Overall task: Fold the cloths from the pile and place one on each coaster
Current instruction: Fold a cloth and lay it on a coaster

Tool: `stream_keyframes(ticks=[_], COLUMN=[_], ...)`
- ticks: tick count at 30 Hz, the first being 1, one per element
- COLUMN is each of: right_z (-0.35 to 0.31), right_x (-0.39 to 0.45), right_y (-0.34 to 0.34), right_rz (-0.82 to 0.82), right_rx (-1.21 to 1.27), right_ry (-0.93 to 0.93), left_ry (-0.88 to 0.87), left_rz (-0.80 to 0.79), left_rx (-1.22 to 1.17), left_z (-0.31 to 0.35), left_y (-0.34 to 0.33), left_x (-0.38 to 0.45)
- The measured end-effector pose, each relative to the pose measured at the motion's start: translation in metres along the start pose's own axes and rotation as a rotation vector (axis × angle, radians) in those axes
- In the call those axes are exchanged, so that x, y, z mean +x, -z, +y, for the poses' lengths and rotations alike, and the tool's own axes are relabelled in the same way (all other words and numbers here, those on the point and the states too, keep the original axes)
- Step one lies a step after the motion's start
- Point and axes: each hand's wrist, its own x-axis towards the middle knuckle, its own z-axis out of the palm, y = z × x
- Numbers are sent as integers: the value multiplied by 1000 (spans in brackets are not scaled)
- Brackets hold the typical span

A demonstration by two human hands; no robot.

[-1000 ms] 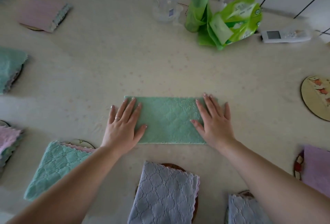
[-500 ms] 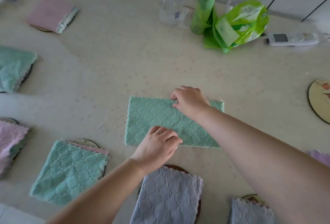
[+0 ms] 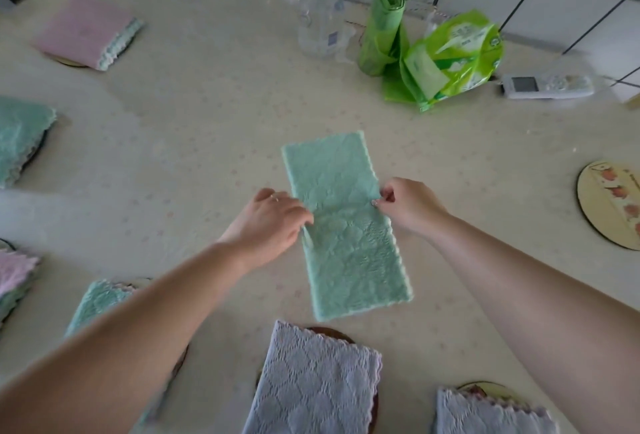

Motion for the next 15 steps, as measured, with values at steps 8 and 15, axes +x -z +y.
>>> stream_keyframes(ticks=[8, 15], right_z=[33, 55], right_x=[-37, -63], right_y=[-11, -34], right_rz=[227, 171], right_rx=[220, -344], right_ry=[16, 789], left_ry=[-207, -468], left_rz=[-93, -169], left_rx=[164, 174], left_z=[-13, -18], left_y=[11, -2], left_x=[35, -16])
